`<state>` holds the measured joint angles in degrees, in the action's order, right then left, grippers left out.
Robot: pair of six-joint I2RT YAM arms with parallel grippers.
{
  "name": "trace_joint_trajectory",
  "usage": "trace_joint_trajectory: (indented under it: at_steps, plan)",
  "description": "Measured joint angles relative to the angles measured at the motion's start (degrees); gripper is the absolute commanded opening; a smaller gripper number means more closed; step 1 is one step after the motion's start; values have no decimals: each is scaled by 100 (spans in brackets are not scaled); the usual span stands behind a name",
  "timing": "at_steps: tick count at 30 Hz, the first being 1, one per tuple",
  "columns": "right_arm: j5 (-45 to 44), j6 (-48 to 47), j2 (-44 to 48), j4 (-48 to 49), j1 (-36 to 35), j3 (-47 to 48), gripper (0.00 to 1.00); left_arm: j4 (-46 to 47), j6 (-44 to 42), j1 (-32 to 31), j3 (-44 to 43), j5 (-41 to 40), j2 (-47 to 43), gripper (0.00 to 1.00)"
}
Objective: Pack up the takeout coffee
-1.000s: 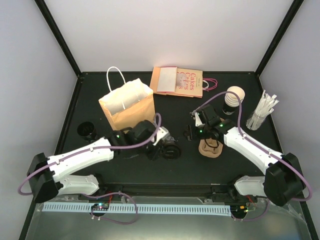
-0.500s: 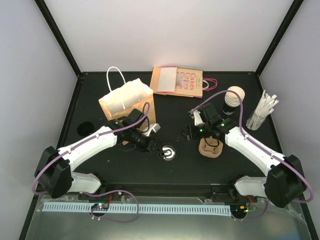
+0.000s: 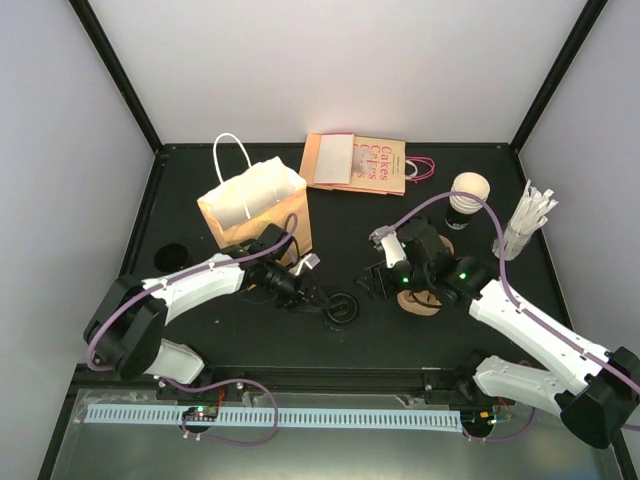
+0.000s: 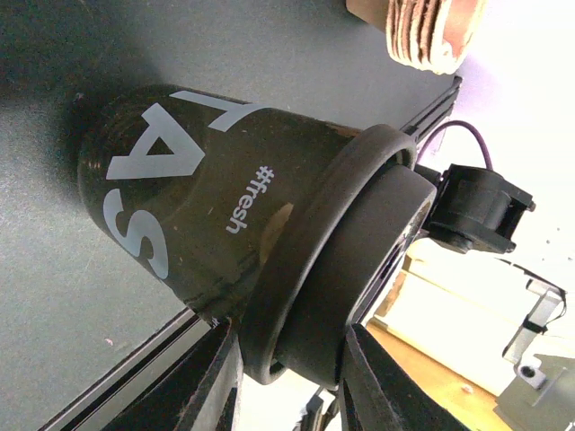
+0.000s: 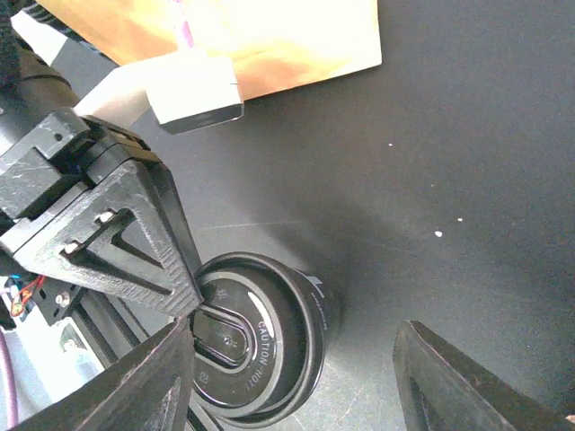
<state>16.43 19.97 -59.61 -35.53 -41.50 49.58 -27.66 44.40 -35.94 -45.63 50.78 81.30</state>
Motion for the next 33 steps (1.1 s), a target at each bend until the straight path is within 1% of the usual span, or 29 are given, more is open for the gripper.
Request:
trace_joint_trajectory:
  at_steps: [4,10,13,15,17,18,20,22,27,33]
  plan:
    - [-162,-61,-46,-48,-229,0,64,358,133,22,162,205,157,23]
    - [-745,-85,-184,-87,-973,0,66,577,195,39,229,306,208,27]
    - [-1088,-131,-146,-59,-1274,0,76,645,192,61,267,317,208,28]
    - [-1384,-155,-46,-24,-1366,0,88,669,192,68,284,332,208,28]
    - [-1781,-101,116,52,-1379,0,98,682,192,70,293,337,208,29]
    - [-1941,-74,199,98,-1379,0,99,697,192,70,302,343,208,29]
    - [-2124,-168,356,227,-1373,-9,96,717,188,70,308,345,208,29]
    - [-2070,-334,374,282,-1377,11,92,719,184,70,310,345,208,29]
    - [-1801,-682,-201,151,-1397,153,87,721,168,74,315,345,208,30]
    - [-1484,-938,-485,-111,-1665,153,86,719,164,87,315,345,205,32]
